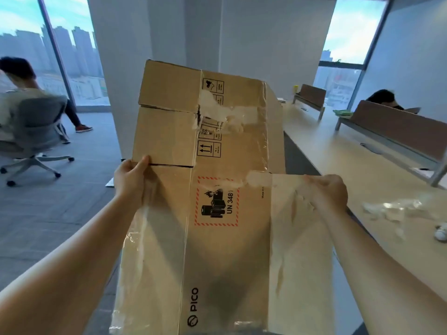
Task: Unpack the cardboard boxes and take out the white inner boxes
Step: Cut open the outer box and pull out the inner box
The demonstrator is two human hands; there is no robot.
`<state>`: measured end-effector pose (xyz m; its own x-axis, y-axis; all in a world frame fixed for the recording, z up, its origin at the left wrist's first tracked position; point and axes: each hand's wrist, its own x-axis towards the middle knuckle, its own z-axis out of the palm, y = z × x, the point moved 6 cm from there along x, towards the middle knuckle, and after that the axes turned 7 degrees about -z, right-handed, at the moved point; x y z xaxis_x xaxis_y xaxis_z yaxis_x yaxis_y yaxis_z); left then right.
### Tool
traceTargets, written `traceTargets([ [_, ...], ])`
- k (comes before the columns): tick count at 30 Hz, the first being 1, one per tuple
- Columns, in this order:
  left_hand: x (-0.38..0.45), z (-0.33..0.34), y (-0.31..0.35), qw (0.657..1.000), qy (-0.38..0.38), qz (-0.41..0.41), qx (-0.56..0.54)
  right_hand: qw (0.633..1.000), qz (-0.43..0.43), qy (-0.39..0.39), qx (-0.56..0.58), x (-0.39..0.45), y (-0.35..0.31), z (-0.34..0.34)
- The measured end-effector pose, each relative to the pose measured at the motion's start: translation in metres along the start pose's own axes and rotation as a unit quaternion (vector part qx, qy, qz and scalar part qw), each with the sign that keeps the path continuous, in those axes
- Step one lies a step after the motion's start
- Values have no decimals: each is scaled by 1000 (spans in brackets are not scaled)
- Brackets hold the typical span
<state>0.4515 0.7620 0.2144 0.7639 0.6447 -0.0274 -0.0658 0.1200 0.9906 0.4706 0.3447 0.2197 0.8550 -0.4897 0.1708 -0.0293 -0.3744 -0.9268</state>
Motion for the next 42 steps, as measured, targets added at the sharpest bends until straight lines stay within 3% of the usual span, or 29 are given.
traceTargets([
  [3, 35, -17, -6, 999, 37, 4, 7, 999, 7, -45, -9, 21, -10, 55],
  [6, 76, -21, -12, 997, 78, 15, 24, 996, -44, -81, -5, 48, -25, 107],
  [23, 310, 47, -19, 985, 171, 32, 8, 982, -86, -167, 13, 246, -74, 373],
  [42, 762, 18, -21, 988, 154, -9, 26, 983, -85, -162, -20, 383, -173, 797],
])
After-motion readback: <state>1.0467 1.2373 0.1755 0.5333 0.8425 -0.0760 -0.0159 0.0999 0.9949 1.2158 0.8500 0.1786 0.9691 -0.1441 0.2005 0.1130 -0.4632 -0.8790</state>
